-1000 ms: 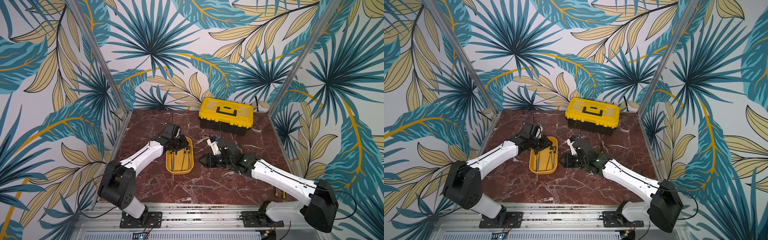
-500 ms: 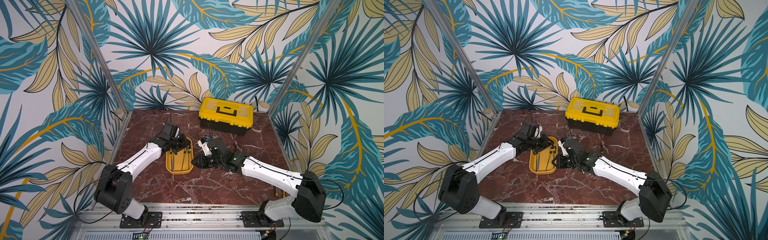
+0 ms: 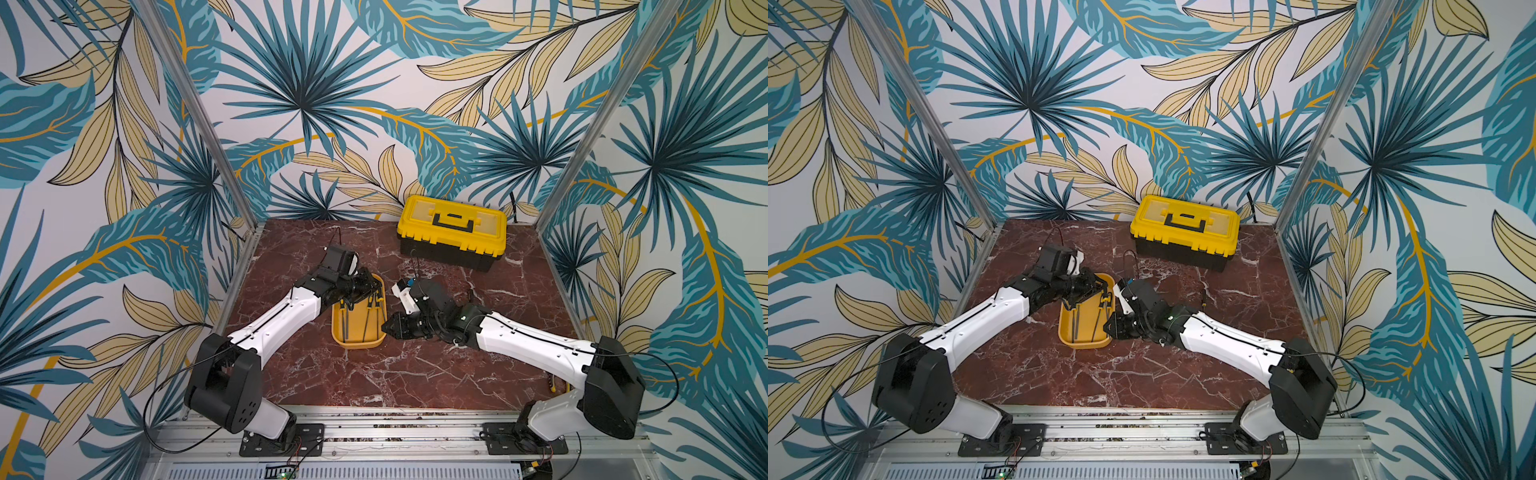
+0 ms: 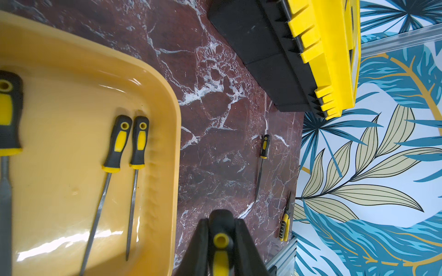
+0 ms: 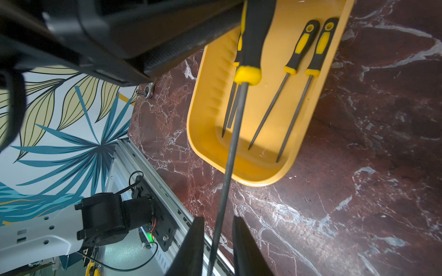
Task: Take the file tool out of the storage box
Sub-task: Pick up the file tool from the storage box.
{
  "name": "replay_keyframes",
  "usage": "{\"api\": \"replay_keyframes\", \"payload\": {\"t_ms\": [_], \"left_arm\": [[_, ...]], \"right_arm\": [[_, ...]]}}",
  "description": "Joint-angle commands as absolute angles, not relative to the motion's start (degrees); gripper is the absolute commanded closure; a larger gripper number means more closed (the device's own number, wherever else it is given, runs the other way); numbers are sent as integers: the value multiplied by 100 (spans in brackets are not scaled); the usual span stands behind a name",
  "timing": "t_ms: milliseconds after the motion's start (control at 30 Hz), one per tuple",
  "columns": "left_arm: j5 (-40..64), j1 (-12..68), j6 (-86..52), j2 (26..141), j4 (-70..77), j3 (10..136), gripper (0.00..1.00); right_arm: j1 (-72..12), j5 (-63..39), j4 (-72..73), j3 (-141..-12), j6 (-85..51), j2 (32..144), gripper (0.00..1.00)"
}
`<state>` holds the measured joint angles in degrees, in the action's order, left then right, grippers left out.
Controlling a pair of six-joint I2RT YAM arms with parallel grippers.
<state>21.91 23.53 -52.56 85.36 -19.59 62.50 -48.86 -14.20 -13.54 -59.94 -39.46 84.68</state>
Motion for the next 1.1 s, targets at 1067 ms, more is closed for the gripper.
{"api": "replay_keyframes", "payload": {"t_ms": [1067], "left_arm": [[2303, 2338, -5215, 8367, -1620, 5922, 65]], "right_arm": [[-4942, -1123, -1463, -6124, -3900, 8395, 99]]}}
